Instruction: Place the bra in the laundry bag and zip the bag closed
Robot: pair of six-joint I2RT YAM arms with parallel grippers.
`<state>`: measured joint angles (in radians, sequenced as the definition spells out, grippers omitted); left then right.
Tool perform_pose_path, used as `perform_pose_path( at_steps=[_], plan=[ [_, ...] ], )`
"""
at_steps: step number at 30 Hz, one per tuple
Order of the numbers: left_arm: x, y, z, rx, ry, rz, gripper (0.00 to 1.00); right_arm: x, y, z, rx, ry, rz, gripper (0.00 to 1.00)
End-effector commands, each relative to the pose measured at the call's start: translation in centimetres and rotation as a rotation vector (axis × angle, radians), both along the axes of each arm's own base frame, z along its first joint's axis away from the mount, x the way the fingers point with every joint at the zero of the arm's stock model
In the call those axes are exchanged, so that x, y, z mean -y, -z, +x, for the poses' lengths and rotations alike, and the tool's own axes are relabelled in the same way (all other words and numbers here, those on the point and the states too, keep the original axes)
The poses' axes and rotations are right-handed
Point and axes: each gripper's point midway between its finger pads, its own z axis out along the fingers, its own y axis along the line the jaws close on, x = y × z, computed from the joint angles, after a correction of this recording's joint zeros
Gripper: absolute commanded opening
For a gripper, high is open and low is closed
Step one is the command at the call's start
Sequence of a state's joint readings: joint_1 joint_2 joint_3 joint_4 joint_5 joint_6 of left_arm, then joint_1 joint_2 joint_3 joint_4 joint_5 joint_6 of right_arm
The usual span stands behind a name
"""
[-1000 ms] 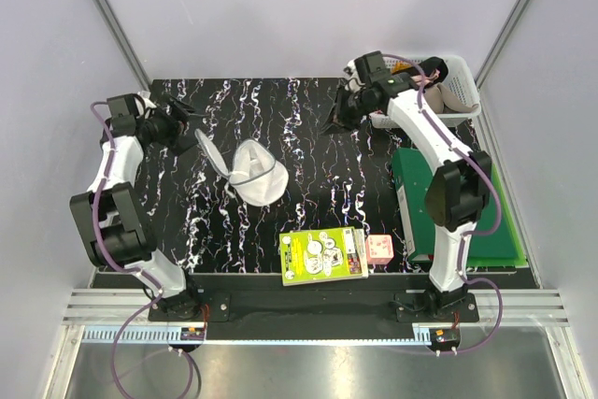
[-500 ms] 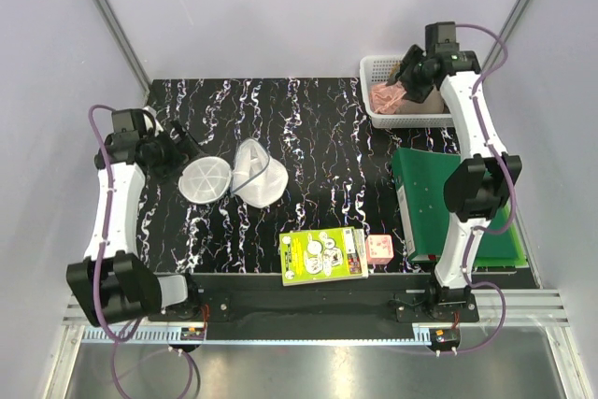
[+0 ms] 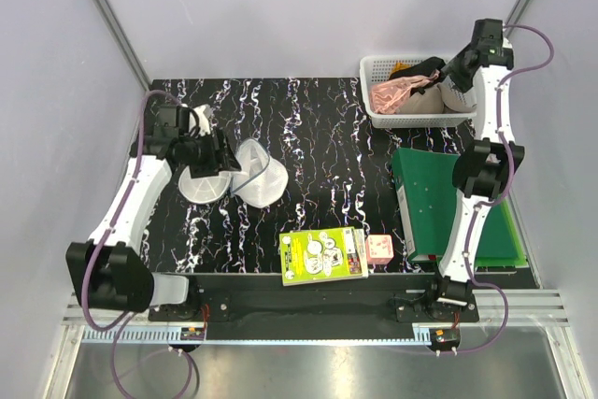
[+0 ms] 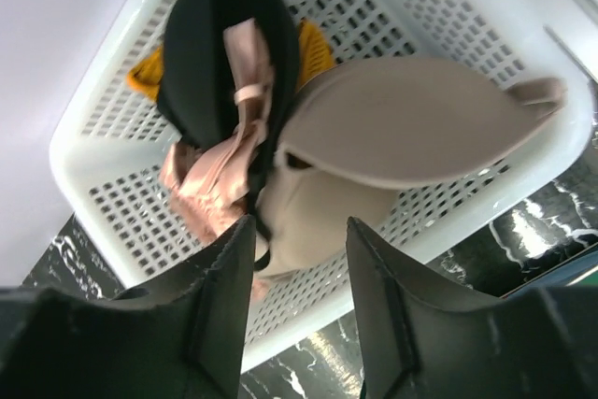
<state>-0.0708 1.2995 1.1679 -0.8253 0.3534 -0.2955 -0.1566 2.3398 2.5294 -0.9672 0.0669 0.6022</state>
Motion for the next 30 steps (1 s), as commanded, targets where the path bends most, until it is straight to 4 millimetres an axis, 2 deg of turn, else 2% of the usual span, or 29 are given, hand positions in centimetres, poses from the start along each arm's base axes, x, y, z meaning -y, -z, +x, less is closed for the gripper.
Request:
perform_pose_path(
  at_steps=[1, 4, 12, 15, 18, 19, 20, 25, 28, 30],
  plan=[
    [1.5, -1.8, 3.2, 0.097, 0.09, -0.045, 0.7, 0.8, -1.0, 0.9, 0.04, 0.006, -0.015, 0.5],
    [1.8, -2.1, 4.5, 0.1, 0.111, -0.057, 0.68, 0.5, 0.2, 1.2, 0.027, 0.002, 0.004, 0.5],
    [2.5, -1.7, 5.9, 0.071, 0.127, -0.087, 0.67, 1.3, 3.2, 1.9, 0.004, 0.098, 0.099, 0.64],
    [2.8, -1.5, 6.1, 0.059, 0.131, -0.097, 0.66, 1.4, 4.3, 2.1, -0.001, 0.173, 0.209, 0.69],
    [2.9, -1.8, 6.3, 0.065, 0.132, -0.093, 0.66, 2.5, 5.7, 1.4, -0.027, 0.29, 0.299, 0.72],
    [2.9, -1.8, 6.3, 0.066, 0.132, -0.088, 0.66, 2.5, 5.7, 1.5, -0.019, 0.303, 0.336, 0.81],
    [2.9, -1.7, 6.4, 0.064, 0.131, -0.084, 0.66, 2.9, 6.3, 1.4, -0.023, 0.32, 0.366, 0.84],
    [3.1, -1.7, 6.4, 0.059, 0.135, -0.082, 0.65, 2.8, 6.5, 1.9, -0.008, 0.42, 0.532, 0.9],
    [3.0, -1.8, 6.5, 0.061, 0.131, -0.075, 0.65, 2.9, 6.5, 1.8, -0.008, 0.477, 0.597, 0.89],
    [3.0, -1.9, 6.4, 0.063, 0.129, -0.074, 0.65, 3.1, 6.6, 2.1, -0.001, 0.494, 0.621, 0.75]
  ],
)
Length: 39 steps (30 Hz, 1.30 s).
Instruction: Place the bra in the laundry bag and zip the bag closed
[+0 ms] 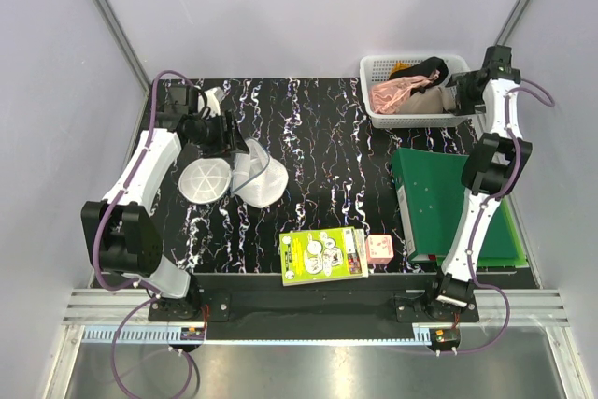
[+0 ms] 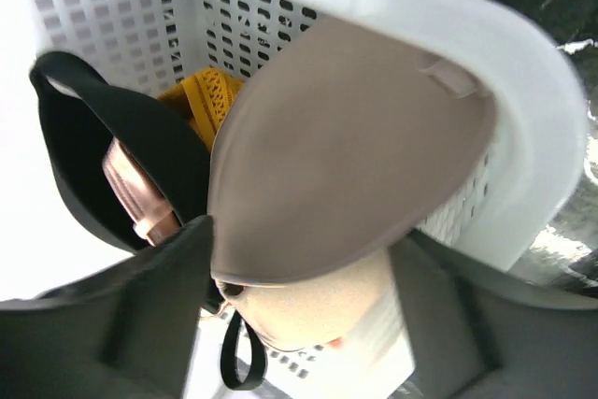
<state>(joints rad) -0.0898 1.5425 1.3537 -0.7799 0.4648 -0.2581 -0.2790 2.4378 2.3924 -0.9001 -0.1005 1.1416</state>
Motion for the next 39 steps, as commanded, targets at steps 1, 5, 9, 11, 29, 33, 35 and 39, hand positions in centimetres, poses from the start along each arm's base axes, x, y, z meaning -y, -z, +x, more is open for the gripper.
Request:
perform_pose_path(
  at_steps=[1, 5, 9, 11, 29, 33, 35, 39],
  plan=[
    [0.4, -1.9, 1.1, 0.066, 0.018, -0.007, 0.65, -0.2, -1.8, 1.4, 0.068, 0.099, 0.111, 0.7],
    [0.4, -2.1, 0.8, 0.067, 0.017, -0.006, 0.64, -0.6, -0.9, 1.7, 0.06, 0.119, 0.192, 0.44],
    [0.7, -2.7, 0.2, 0.076, 0.022, -0.007, 0.64, -0.8, -2.9, 2.2, 0.113, 0.08, 0.201, 0.17],
    [0.8, -2.9, -0.2, 0.077, 0.023, -0.006, 0.64, -0.3, -6.0, 2.1, 0.169, 0.064, 0.144, 0.08],
    [1.5, -4.3, -7.7, 0.065, -0.048, -0.095, 0.64, 0.1, -26.1, -4.8, 0.471, -0.155, -0.323, 0.0],
    [1.8, -4.8, -8.9, 0.072, -0.064, -0.126, 0.67, -2.7, -29.4, -6.7, 0.553, -0.272, -0.327, 0.0],
    [2.1, -5.5, -9.3, 0.095, -0.05, -0.15, 0.71, -5.2, -29.9, -7.5, 0.58, -0.388, -0.324, 0.0],
    [3.3, -7.3, -9.6, 0.14, -0.023, -0.216, 0.81, -10.3, -30.7, -10.7, 0.603, -0.556, -0.328, 0.0]
  ],
)
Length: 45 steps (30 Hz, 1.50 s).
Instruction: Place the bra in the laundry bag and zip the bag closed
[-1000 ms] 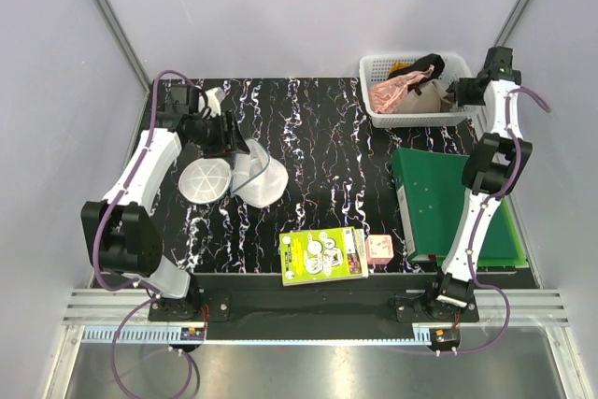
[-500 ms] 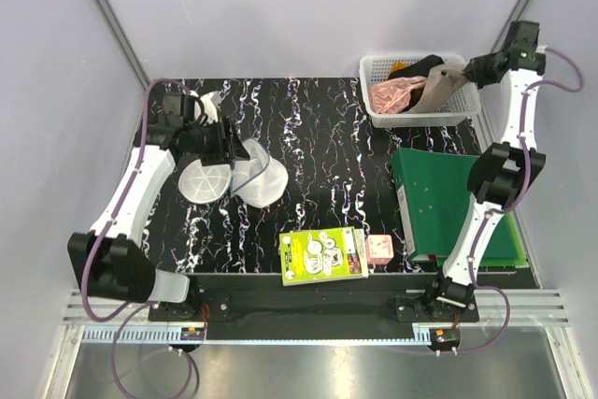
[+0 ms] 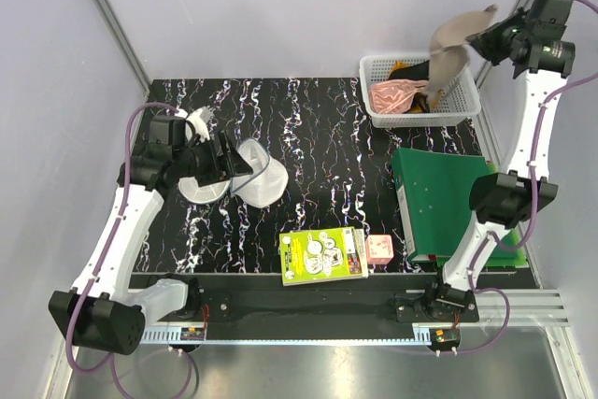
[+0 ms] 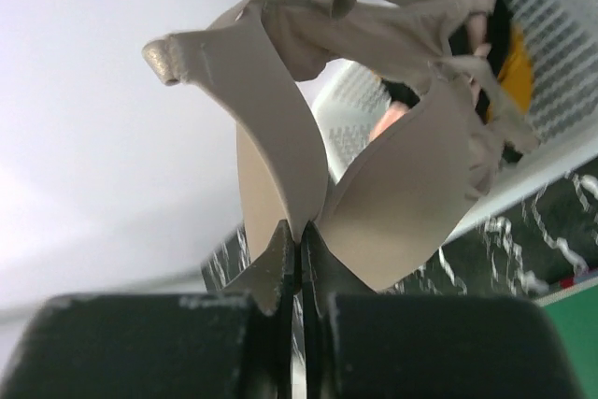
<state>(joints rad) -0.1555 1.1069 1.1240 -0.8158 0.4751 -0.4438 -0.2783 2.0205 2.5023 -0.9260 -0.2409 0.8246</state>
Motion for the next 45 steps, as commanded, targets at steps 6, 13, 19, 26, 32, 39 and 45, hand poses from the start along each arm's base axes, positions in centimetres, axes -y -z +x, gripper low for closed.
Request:
perform_pose_path(
  at_steps=[6, 13, 19, 26, 32, 39, 45],
  plan=[
    [3.6, -5.5, -0.3, 0.156, 0.087, -0.221, 0.87, -17.3, -2.6, -8.6, 0.075, -0.532, -0.035, 0.0],
    [5.8, -10.8, -1.3, 0.338, 0.227, -0.362, 0.99, -27.7, 1.3, -15.9, 0.129, -0.908, 0.12, 0.0],
    [8.9, -12.3, -1.3, 0.364, 0.326, -0.488, 0.99, -29.4, 3.4, -19.2, 0.199, -1.066, 0.185, 0.0],
    [13.2, -9.8, 0.1, 0.17, 0.356, -0.562, 0.99, -30.1, 4.5, -21.4, 0.261, -1.199, 0.224, 0.0],
    [16.2, -8.3, 1.3, 0.096, 0.349, -0.612, 0.99, -30.1, 5.5, -22.8, 0.264, -1.23, 0.248, 0.0],
    [18.3, -9.6, 3.0, 0.113, 0.362, -0.703, 0.91, -30.1, 6.4, -23.9, 0.235, -1.25, 0.284, 0.0],
    [19.0, -10.2, 4.8, 0.155, 0.324, -0.641, 0.09, -29.9, 7.3, -24.5, 0.216, -1.242, 0.29, 0.07]
  ],
)
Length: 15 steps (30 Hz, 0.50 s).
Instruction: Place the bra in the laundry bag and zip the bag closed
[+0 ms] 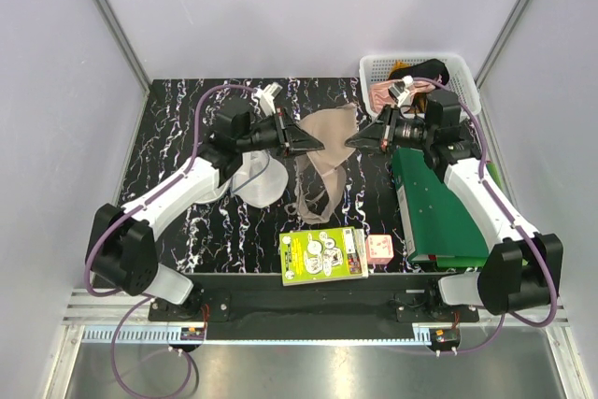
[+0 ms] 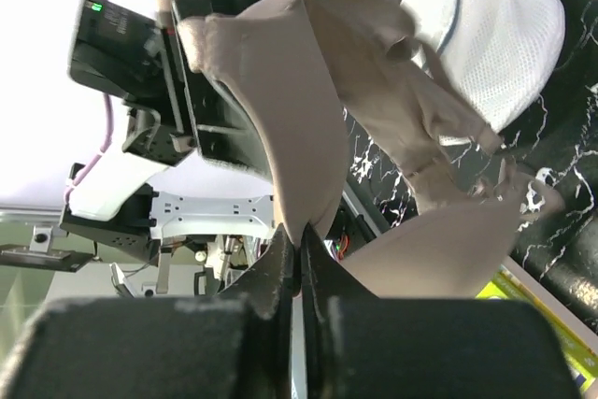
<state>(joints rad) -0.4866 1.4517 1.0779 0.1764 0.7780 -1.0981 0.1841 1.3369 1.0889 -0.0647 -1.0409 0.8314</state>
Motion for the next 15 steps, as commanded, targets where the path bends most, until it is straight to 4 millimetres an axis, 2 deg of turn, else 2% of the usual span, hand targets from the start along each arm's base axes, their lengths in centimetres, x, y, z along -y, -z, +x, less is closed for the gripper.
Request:
perform_pose_path(
  at_steps=[1, 2, 3, 4, 5, 6, 7, 8, 9, 10, 15],
  plan=[
    [0.8, -4.0, 1.6, 0.178, -0.045, 0.003, 0.0, 0.2, -1.1, -1.1, 0.04, 0.008, 0.006, 0.12],
    [0.9, -4.2, 1.5, 0.171, -0.053, 0.039, 0.0, 0.5, -1.0, -1.0, 0.033, 0.037, -0.012, 0.17],
    [0.9, -4.3, 2.0, 0.188, -0.086, 0.065, 0.0, 0.8, -0.4, -0.7, 0.047, 0.063, -0.051, 0.38],
    [1.4, -4.5, 1.8, 0.222, -0.079, 0.08, 0.0, 1.5, 1.2, -0.3, -0.016, 0.134, -0.116, 0.45],
    [1.4, -4.5, 1.8, 0.212, -0.089, 0.1, 0.0, 2.0, 1.2, -0.2, -0.003, 0.168, -0.156, 0.51],
    [1.5, -4.6, 2.1, 0.219, -0.109, 0.104, 0.0, 2.8, 2.8, -0.6, -0.02, 0.186, -0.234, 0.56],
    [1.9, -4.8, 1.8, 0.232, -0.105, 0.107, 0.0, 3.8, 3.6, 0.0, -0.019, 0.251, -0.301, 0.65],
    [2.0, -5.2, 2.0, 0.246, -0.127, 0.117, 0.0, 4.5, 3.9, -0.1, -0.014, 0.283, -0.344, 0.71],
    [2.2, -5.4, 1.9, 0.261, -0.13, 0.127, 0.0, 5.6, 5.3, -0.2, -0.039, 0.329, -0.42, 0.76],
    [2.7, -5.3, 1.6, 0.284, -0.124, 0.144, 0.0, 6.0, 5.6, -0.4, -0.039, 0.337, -0.441, 0.8],
    [4.8, -5.5, 1.5, 0.361, -0.142, 0.24, 0.0, 6.1, 5.9, -3.0, -0.001, 0.3, -0.434, 0.89]
  ],
)
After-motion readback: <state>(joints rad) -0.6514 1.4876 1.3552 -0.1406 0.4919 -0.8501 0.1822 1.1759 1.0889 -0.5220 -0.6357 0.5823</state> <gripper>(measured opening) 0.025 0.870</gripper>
